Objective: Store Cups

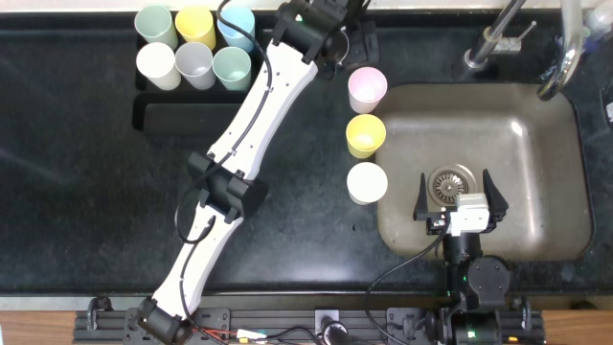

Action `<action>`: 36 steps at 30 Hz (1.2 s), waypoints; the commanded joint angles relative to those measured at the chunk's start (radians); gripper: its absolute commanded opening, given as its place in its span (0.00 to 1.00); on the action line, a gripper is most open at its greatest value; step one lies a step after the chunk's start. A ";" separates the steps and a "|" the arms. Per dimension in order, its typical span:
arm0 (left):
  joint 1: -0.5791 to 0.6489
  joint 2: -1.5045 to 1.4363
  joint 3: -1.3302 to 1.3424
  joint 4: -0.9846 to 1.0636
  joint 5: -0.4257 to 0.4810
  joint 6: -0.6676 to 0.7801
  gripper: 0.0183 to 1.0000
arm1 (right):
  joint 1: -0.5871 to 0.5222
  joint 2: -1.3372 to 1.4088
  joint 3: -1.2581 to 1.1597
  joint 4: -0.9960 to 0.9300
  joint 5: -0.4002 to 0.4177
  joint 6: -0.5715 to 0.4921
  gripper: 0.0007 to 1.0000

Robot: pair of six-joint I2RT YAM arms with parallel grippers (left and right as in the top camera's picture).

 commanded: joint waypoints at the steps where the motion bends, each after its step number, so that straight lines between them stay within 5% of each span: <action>1: -0.005 0.003 -0.029 -0.010 0.024 -0.022 1.00 | 0.000 -0.008 -0.013 0.005 0.000 0.000 1.00; 36: -0.005 0.046 -0.192 -0.001 0.108 -0.021 0.99 | 0.000 -0.008 -0.013 0.005 0.000 0.000 1.00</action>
